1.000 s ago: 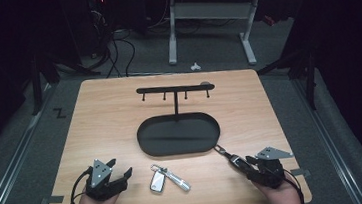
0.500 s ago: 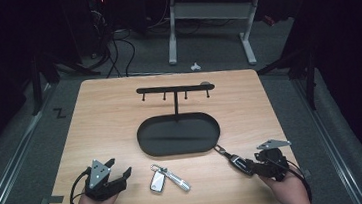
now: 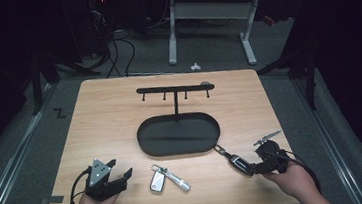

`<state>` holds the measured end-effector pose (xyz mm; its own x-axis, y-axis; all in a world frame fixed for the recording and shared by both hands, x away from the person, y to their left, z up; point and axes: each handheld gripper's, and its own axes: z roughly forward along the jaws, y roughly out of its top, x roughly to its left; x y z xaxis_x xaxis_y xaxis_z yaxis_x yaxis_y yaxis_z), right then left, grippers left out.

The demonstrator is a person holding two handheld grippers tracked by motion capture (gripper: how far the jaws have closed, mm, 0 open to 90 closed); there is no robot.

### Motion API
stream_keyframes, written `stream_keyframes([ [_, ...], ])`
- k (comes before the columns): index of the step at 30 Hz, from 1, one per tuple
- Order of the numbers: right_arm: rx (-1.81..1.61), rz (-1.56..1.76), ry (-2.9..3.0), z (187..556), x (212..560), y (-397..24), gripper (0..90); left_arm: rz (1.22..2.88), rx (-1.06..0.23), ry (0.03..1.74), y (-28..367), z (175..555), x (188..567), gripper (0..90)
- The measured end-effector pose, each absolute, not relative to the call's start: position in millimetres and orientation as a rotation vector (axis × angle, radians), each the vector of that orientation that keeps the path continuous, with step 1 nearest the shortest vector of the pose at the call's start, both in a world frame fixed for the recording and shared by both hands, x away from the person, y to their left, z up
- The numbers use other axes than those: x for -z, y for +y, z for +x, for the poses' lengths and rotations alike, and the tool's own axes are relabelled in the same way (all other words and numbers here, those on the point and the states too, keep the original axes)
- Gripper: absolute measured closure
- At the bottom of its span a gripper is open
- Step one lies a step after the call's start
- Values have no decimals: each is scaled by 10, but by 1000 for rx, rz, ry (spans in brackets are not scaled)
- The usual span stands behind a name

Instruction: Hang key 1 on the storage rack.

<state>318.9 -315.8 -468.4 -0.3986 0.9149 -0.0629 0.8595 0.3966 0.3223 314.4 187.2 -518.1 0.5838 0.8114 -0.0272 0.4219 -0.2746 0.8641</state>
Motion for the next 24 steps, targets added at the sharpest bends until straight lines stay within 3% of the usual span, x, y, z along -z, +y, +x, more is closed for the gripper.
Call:
stream_keyframes([
  [24,-16,1396,2698,3536,4546,-2838,311,1922,-521,964,1855,3140,5188,299],
])
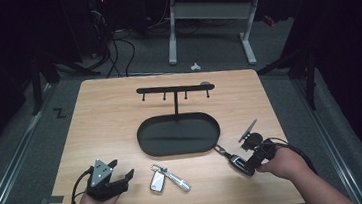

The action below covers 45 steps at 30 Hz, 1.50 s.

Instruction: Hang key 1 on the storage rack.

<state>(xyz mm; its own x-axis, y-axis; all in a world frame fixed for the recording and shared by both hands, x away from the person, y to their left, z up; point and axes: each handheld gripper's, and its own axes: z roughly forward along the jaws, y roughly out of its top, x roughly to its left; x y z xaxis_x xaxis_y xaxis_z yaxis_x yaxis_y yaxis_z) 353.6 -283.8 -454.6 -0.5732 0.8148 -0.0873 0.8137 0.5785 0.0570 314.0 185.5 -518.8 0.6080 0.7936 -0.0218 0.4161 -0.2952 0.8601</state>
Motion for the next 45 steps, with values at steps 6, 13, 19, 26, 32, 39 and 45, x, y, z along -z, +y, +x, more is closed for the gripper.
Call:
stream_keyframes([
  [6,-25,1360,2731,3660,4551,-2694,300,1925,-518,958,1852,3143,5182,298],
  [13,-48,1326,2754,3819,4589,-2527,323,1920,-534,953,1860,3137,5170,292],
  [19,-71,1321,2768,3954,4643,-2423,356,1930,-537,937,1854,3134,5174,292],
  [26,-34,1314,2791,4065,4754,-2309,459,1944,-535,911,1826,3126,5174,292],
  [32,-14,1325,2815,4146,4847,-2268,549,1947,-535,905,1822,3125,5179,292],
  [39,11,1335,2831,4171,4883,-2258,663,1956,-533,893,1814,3126,5183,292],
  [45,10,1387,2818,4152,4877,-2271,760,1957,-532,889,1808,3123,5181,292],
])
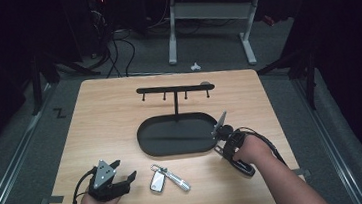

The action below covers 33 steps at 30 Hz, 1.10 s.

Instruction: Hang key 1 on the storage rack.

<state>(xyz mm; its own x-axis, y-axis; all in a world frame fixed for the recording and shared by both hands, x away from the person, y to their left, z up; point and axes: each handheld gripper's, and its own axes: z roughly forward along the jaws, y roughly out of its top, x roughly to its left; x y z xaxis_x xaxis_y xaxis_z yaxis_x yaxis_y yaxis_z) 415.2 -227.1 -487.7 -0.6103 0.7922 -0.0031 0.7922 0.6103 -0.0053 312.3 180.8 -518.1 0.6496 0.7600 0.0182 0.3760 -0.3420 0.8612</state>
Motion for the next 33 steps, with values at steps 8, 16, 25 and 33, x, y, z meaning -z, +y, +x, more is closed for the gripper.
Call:
stream_keyframes([
  [8,39,1445,2794,4153,4877,-2257,797,1957,-528,889,1810,3123,5181,295],
  [16,45,1421,2779,4114,4848,-2253,803,1961,-522,887,1815,3125,5185,311],
  [25,12,1404,2755,4021,4533,-2322,803,1959,-516,885,1813,3121,5181,311],
  [33,-53,1387,2723,3972,4186,-2344,804,1957,-514,888,1816,3118,5183,311],
])
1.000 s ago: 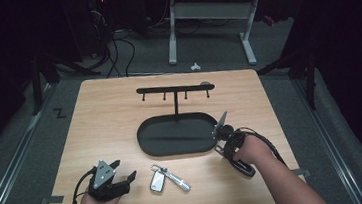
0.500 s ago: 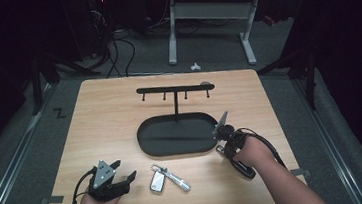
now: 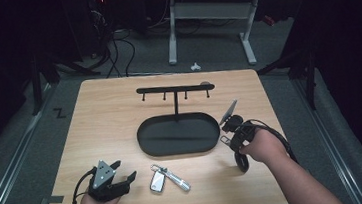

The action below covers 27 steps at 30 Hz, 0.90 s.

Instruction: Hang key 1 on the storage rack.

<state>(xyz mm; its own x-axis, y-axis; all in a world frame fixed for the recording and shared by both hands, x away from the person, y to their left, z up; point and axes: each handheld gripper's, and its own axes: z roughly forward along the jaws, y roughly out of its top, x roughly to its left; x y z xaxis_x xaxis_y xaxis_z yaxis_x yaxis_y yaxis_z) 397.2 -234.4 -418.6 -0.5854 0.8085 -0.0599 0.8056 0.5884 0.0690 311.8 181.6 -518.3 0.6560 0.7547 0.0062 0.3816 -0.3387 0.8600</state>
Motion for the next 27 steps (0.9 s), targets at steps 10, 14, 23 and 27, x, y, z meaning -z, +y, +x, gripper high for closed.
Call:
stream_keyframes([
  [10,-107,1347,2711,3966,3940,-2252,805,1967,-514,886,1812,3124,5189,311],
  [14,-123,1338,2708,3983,3904,-2208,805,1962,-516,889,1820,3123,5188,311],
  [23,-145,1323,2718,4032,3852,-2101,804,1965,-511,887,1829,3127,5189,311],
  [27,-147,1331,2722,4047,3840,-2044,805,1967,-508,888,1833,3124,5191,311],
])
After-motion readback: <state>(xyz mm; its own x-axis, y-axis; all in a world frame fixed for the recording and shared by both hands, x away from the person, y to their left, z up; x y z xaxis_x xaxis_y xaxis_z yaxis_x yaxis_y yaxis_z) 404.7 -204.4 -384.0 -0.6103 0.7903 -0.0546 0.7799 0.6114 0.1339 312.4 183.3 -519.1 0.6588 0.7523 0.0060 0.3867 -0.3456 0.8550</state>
